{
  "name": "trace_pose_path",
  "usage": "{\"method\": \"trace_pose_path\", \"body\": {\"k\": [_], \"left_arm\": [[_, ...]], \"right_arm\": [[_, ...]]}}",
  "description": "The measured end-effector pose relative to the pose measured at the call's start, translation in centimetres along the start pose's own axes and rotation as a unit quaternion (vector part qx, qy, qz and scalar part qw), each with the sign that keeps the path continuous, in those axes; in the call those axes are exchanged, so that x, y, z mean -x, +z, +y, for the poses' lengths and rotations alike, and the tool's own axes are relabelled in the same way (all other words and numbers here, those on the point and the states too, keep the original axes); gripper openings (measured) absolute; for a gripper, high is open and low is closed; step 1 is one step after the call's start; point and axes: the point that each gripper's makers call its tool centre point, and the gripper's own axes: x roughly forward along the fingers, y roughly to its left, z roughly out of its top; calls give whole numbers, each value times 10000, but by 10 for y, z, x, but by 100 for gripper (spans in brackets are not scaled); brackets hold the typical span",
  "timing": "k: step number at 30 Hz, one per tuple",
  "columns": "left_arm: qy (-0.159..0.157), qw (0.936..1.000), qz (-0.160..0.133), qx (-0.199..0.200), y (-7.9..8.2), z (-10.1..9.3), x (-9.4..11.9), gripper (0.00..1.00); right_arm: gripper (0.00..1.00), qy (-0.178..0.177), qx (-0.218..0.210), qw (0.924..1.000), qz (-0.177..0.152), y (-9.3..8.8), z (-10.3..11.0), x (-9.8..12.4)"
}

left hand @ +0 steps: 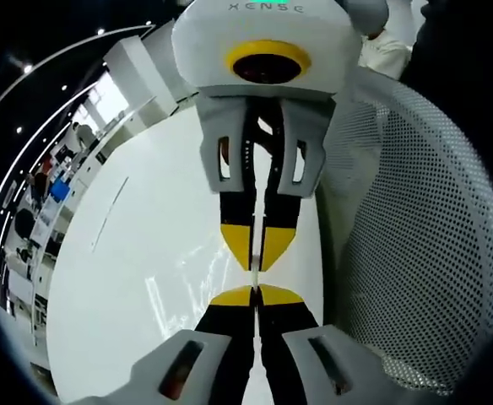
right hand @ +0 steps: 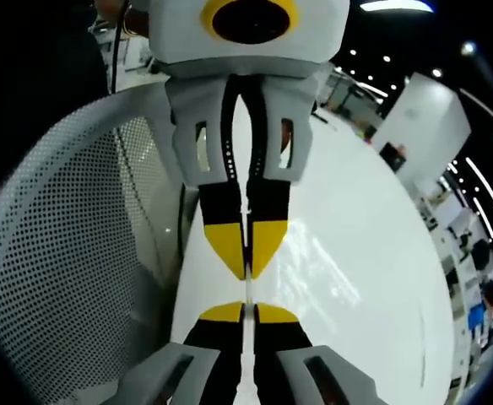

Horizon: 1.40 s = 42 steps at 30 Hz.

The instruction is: Open the resealable bag by pulling the two sides of the seal apart until the entire bag opening is separated and visibly accessible.

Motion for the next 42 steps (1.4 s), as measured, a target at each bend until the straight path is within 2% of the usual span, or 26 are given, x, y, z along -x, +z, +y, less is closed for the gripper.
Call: {"method": "trace_pose_path", "body": {"k": [9,20,33,37,42], "left_arm": [[-30,9999,-94,-46,4,1,-2,0],[-32,9995,113,-277,1,0,-9,0],[-117,9997,174,-88,-2,-5,-6,0],[-151,9998,144,-9,-3,-5,-2,0],[-132,9998,165,-57,-2,-6,0,0]], "right_arm": [[0,-30,-7,10000,7,1,-1,3],[0,-40,91,9999,-38,8,-1,1],[0,-6,178,9998,-104,9,4,-1],[0,-24,155,9999,-24,1,5,-1],[0,-38,110,9999,-21,1,6,0]]}}
